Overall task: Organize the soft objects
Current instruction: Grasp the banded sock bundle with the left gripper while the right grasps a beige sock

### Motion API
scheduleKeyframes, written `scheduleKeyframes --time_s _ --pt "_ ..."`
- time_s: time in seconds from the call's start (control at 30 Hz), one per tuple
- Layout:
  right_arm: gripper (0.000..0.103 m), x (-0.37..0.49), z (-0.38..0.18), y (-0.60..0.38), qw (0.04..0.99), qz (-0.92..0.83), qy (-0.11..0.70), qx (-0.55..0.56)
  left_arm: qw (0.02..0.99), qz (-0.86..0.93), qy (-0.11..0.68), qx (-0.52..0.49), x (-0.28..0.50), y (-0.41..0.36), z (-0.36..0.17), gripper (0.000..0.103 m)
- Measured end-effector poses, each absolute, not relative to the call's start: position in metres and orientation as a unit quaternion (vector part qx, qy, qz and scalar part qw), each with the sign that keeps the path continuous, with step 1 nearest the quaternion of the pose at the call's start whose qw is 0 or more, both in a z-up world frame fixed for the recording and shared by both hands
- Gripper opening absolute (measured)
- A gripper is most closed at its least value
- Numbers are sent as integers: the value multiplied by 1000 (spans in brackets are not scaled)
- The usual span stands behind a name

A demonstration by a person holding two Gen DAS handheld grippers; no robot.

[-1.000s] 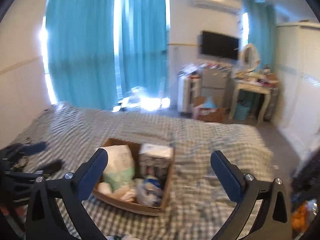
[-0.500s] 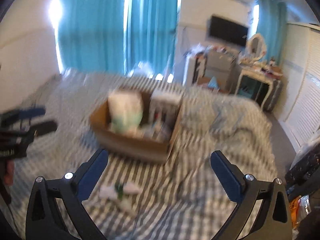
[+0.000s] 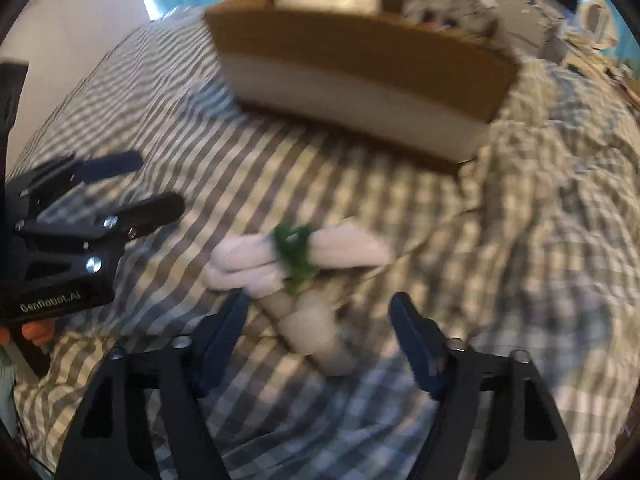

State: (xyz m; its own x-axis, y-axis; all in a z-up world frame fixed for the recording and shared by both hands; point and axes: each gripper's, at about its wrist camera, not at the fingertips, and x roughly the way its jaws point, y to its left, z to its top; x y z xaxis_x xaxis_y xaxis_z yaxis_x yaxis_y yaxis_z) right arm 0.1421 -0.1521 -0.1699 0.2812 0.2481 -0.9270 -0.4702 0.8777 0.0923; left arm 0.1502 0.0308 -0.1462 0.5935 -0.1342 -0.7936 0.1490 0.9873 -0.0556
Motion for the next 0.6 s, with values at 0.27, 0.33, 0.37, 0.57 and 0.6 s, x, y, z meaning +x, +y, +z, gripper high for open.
scheduleKeyframes --time_s 0.27,0.33,0.37,0.57,0.6 --pt "34 140 -192 -133 755 239 597 -130 897 -84 434 6 143 30 -143 74" --pt "33 137 -185 -137 760 245 589 -123 896 -87 434 18 142 24 -143 74" --pt "32 134 -178 -143 765 249 582 -118 896 -92 434 22 141 21 -143 74" --pt "32 123 -145 -175 790 234 557 -109 886 -120 448 15 146 5 -147 72" --pt "32 124 -141 -181 794 226 553 -111 885 -124 448 15 146 2 -146 72"
